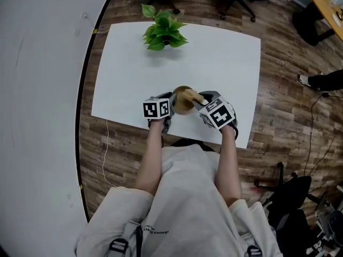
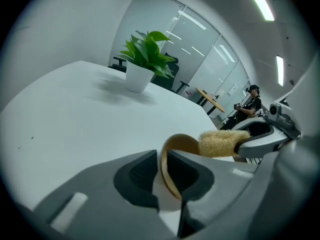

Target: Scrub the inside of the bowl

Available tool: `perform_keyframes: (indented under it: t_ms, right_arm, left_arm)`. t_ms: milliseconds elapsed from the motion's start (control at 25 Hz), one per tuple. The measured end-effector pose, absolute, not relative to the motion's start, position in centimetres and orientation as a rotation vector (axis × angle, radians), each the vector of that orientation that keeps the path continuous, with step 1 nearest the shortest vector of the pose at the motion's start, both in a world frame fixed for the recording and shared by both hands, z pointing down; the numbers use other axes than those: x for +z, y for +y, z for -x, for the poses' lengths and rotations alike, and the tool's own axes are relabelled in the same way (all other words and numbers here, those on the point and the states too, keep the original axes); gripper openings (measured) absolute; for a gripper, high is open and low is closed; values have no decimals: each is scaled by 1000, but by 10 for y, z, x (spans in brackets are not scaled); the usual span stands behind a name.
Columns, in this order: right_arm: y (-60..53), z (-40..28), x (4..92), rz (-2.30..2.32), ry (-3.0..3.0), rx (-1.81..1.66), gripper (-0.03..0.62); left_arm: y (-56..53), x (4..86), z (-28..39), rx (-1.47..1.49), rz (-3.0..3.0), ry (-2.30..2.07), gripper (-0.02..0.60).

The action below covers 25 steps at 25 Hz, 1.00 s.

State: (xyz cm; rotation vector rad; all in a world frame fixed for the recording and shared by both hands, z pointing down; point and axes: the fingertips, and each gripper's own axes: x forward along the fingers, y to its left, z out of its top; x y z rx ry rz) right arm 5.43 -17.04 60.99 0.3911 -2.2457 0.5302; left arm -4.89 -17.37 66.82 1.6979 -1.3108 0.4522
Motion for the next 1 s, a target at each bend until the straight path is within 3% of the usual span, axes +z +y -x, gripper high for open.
perform_keyframes:
  t_ms: [40, 80, 400, 1000]
  right_arm:
    - [-171, -54, 613, -390, -2237, 552, 149]
    - [-169, -54, 616, -379, -2227, 579, 149]
    - [-179, -30, 627, -273, -2156, 659, 147]
    - [-206, 43, 592, -509, -2269, 480, 123]
  left_arm:
    - [-176, 669, 48, 461, -1697, -1314, 20]
    - [-178, 670, 48, 470, -1698, -1321, 17]
    - [-194, 640, 40, 688, -1840, -1378, 17]
    - [-203, 600, 76, 759, -2012, -1319, 15]
